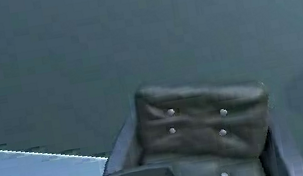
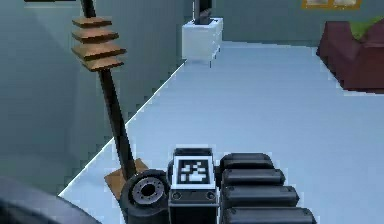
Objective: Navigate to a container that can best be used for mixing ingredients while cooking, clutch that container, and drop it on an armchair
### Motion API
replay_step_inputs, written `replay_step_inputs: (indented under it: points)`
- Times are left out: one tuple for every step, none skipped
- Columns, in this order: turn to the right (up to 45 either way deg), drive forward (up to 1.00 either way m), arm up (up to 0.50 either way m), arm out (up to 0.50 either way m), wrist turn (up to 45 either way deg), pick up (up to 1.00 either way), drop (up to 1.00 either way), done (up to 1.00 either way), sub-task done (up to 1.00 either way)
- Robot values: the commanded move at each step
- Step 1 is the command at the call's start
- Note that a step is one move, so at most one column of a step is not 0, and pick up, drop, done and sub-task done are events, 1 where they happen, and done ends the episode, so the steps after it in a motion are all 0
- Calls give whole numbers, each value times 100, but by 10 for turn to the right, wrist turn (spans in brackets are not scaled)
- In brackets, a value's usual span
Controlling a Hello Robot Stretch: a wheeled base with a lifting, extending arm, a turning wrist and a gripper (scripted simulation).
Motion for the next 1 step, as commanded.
replay_step_inputs:
  points:
    - [-450,0,0,0,0,0,0,0,0]
